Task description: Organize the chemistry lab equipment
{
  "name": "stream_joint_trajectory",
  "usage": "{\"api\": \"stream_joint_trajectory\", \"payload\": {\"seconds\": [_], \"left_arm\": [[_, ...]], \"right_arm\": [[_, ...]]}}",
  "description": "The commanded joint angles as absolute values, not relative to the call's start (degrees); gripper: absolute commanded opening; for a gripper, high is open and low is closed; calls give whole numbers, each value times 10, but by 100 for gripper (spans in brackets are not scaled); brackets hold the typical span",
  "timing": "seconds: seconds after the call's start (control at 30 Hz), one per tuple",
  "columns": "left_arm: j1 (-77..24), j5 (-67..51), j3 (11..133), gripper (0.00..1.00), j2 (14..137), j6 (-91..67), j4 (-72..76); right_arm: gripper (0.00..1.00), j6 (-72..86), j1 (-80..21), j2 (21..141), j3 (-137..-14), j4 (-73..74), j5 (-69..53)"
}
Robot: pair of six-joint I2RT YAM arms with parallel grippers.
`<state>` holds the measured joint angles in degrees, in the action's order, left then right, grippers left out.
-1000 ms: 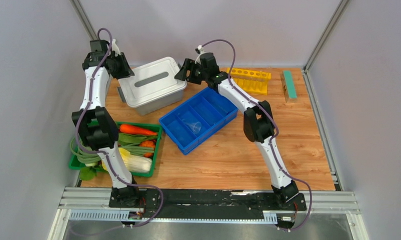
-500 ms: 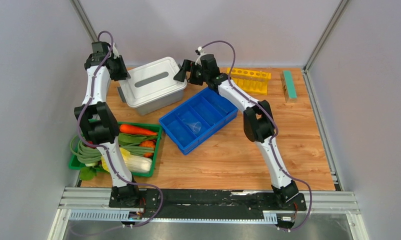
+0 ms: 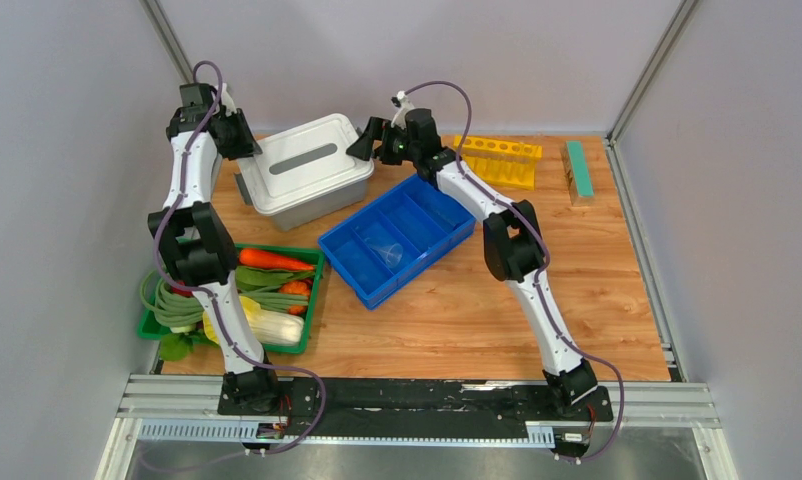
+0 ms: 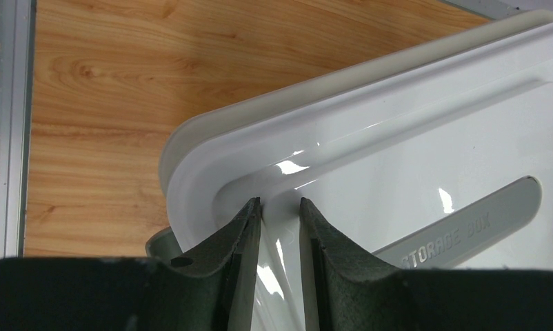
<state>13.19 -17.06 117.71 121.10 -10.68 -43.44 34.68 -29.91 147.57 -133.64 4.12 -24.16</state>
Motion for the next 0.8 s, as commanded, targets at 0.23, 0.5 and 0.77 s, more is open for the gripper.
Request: {"api": "stream_joint_trajectory", "payload": {"seconds": [0.23, 0.5, 0.77], "left_arm": [[133, -159, 1163, 34, 1267, -105, -479], [133, -144, 1203, 34, 1265, -100, -509], [133, -156, 1272, 40, 1217, -86, -540]], "right_arm": [[66, 352, -299, 1489, -1361, -40, -316], [53, 292, -306, 1453, -1342, -11, -293], [91, 289, -303, 1419, -1356, 86, -219]]}}
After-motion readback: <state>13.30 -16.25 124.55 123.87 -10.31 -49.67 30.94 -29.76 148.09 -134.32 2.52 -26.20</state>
